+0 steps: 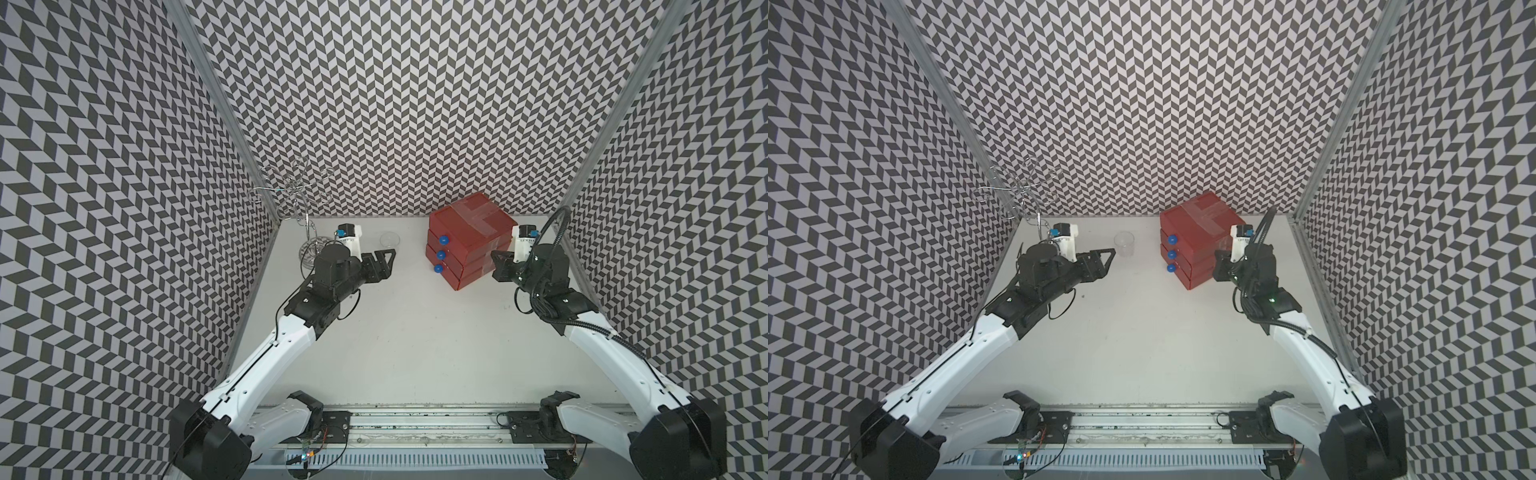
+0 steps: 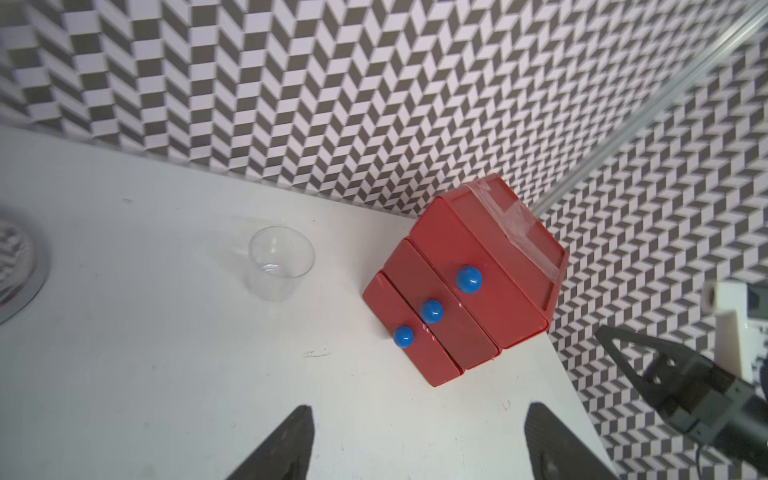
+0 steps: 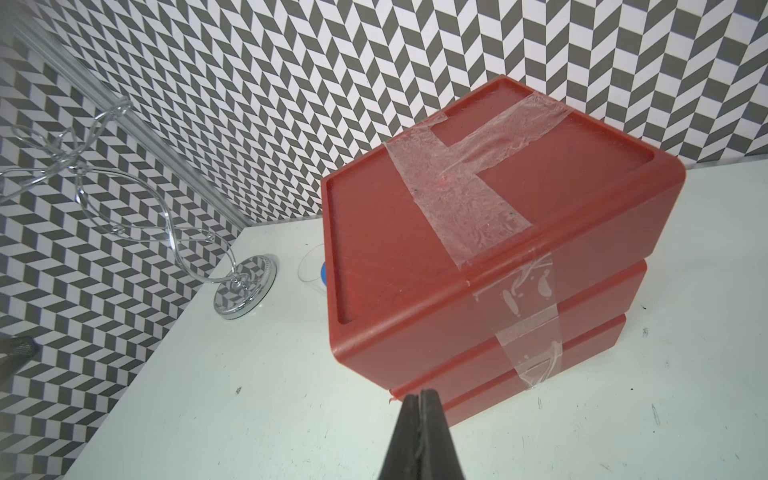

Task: Place the fruit knives into the drawer by color
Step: Close the drawer in the storage box, then reset both arms

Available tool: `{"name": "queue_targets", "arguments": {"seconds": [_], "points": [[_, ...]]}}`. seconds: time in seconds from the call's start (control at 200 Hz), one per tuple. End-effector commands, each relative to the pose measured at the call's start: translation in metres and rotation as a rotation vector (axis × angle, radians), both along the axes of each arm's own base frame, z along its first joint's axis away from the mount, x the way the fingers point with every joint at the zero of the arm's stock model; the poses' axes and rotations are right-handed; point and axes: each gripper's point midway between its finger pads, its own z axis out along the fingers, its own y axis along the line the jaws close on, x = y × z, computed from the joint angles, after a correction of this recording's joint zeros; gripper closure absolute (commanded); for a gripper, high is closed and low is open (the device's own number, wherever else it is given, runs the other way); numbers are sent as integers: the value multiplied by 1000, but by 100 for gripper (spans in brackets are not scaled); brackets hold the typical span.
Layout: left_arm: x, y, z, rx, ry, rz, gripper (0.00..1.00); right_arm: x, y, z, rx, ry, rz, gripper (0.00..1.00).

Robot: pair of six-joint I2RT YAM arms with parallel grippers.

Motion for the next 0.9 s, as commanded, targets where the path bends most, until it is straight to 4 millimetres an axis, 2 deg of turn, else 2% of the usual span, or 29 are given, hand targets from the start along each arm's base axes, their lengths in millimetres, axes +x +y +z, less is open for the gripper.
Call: {"name": "queue_targets", "arguments": {"seconds": [0.0, 0.025, 0.03, 0.035, 0.07, 0.12, 0.135, 0.145, 0.3, 0.446, 0.556, 0.666, 0.721, 0.766, 0.776, 0.791, 0.891], "points": [[-2, 44, -11, 94, 5, 157, 2, -9, -2, 8, 14, -52, -4, 99], [-2, 55, -11, 108, 1, 192, 0, -9, -6, 8, -4, -62, -21, 99], [-2, 56, -11, 109, 1, 197, 0, -9, -8, 7, -13, -64, -30, 86], [-2, 58, -11, 111, 1, 202, 0, -9, -9, 7, -19, -67, -35, 79], [-2, 70, -11, 132, -10, 239, 0, -12, -11, 5, -25, -75, -44, 47], [-3, 85, -9, 169, -33, 282, 0, -15, -15, 2, -29, -81, -57, 11], [-4, 90, -8, 179, -42, 299, 0, -16, -16, 2, -30, -84, -62, 2], [-4, 92, -8, 186, -46, 307, 0, -17, -17, 2, -31, -87, -65, 0], [-11, 130, -6, 289, -121, 447, 0, -30, -28, -1, -31, -145, -106, 0], [-16, 165, -26, 352, -159, 622, 0, -41, -51, -3, -47, -262, -214, 1], [-20, 183, -43, 403, -188, 701, 0, -49, -71, -16, -54, -312, -314, 1], [-23, 191, -45, 411, -257, 731, 0, -56, -84, -35, -88, -335, -371, 1], [-23, 187, -45, 418, -315, 706, 0, -58, -92, -43, -102, -331, -409, 0], [-24, 183, -45, 434, -366, 679, 0, -59, -97, -42, -113, -336, -441, 0], [-24, 182, -45, 439, -376, 675, 0, -60, -99, -54, -127, -314, -446, 0], [-24, 182, -46, 442, -388, 672, 0, -61, -102, -60, -137, -304, -457, 0], [-24, 186, -54, 456, -413, 689, 0, -63, -115, -70, -160, -275, -534, 1]]}}
